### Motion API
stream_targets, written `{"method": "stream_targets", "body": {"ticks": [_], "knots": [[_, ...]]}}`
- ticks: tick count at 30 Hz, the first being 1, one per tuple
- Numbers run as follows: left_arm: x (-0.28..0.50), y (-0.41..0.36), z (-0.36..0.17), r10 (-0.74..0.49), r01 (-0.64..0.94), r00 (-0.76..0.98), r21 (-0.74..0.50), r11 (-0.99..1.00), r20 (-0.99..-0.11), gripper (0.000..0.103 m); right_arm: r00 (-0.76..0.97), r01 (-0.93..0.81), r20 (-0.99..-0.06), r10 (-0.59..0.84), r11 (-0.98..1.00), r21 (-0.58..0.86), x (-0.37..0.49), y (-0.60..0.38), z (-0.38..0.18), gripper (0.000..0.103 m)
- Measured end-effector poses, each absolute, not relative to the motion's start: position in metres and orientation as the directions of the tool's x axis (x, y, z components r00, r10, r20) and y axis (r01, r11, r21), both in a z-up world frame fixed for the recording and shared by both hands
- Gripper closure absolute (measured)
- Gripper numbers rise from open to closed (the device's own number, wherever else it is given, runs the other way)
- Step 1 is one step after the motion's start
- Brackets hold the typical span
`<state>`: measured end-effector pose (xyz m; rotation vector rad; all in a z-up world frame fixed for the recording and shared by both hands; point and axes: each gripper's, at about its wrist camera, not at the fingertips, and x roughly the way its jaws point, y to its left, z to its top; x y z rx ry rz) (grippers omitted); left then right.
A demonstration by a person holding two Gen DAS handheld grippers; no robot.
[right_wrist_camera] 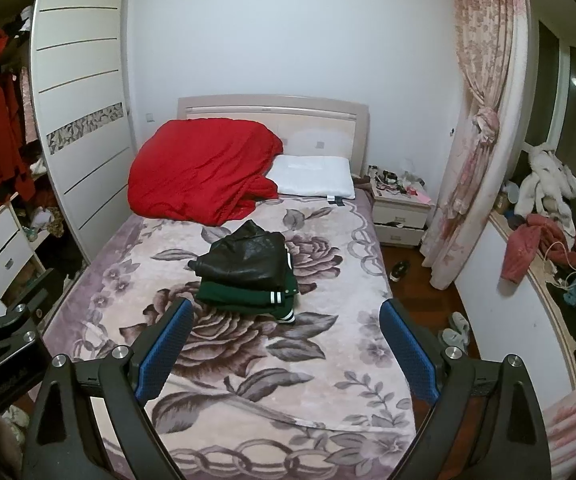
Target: Fold large clothes
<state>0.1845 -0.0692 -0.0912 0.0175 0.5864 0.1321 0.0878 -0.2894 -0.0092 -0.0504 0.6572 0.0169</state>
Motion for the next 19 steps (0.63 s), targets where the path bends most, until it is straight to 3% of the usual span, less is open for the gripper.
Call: {"method": "stream_targets", "body": {"ticks": [19], "knots": [[0.1796, -0.0613, -0.0880, 0.145, -0.138, 0.829, 0.053, 0.989, -0.541, 0.000, 0.792, -0.042, -0.610, 0.010, 0.998, -0.038, 0.0859, -0.2913, -0.0058, 0.007]]}}
